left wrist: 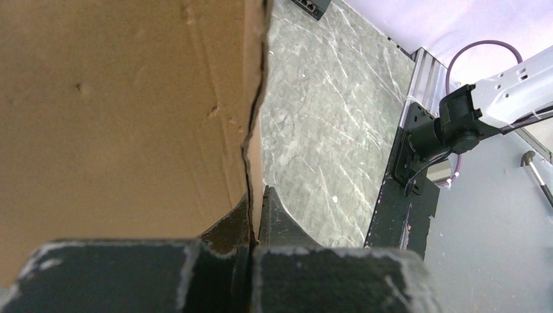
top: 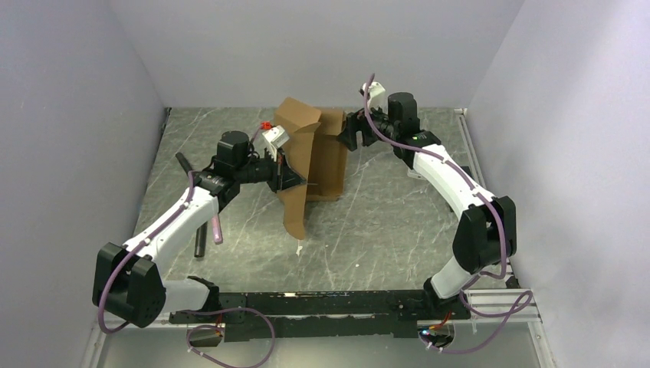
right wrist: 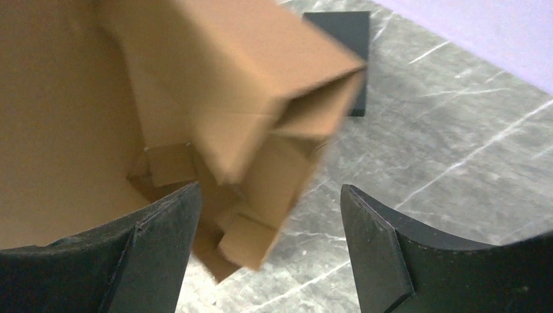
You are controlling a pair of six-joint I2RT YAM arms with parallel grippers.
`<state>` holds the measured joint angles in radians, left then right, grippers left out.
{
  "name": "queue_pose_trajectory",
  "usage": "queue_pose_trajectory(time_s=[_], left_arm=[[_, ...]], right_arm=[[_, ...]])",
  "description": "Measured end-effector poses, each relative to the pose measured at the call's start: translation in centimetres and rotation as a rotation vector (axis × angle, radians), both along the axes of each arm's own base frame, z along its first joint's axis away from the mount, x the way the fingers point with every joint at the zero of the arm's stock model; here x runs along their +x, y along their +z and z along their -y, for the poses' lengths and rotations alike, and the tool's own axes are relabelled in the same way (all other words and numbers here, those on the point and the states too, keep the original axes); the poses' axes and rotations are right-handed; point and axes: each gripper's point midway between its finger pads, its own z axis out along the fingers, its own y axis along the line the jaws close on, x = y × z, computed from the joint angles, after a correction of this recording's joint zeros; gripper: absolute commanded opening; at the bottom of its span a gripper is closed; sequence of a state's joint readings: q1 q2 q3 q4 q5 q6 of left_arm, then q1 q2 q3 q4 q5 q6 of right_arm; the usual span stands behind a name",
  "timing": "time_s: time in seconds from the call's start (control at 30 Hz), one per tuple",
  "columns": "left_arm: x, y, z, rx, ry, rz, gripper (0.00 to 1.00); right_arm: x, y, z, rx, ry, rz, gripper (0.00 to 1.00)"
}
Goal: Fold the paper box
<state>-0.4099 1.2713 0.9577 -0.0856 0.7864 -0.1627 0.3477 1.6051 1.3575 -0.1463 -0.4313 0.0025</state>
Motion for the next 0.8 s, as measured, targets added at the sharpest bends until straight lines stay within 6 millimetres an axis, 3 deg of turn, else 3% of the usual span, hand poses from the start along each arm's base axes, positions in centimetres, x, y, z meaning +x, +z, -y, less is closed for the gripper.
queue_pose_trajectory(time_s=[0.23,0.43,0.5,0.63,0.8], left_arm=[[0.0,0.4,0.0,-0.013,-0.002,0.010,0.00],[-0.4,0.8,-0.1,-0.019,-0.005,0.015,0.00],[-0.5,0.9,-0.1,-0.020,-0.005,0.019,0.00],[-0.8,0.9,-0.3,-0.022,-0.003,0.022,0.00],[-0.8,0.9,-0.3,-0.024,-0.002,0.020,0.00]], right_arm=[[-2.2,-0.5,-1.4,0.051,0.112,-0.072,0.90],[-2.6,-0.2,-1.6,0.095,0.124,-0.109,0.93],[-2.7,0.0,-1.1,0.108,0.140,-0.113,0.99],[-3.4,0.9,1.2,0.133,0.146,-0.101,1.00],[-5.6,4.7,3.3,0.160,0.129,-0.009,1.00]])
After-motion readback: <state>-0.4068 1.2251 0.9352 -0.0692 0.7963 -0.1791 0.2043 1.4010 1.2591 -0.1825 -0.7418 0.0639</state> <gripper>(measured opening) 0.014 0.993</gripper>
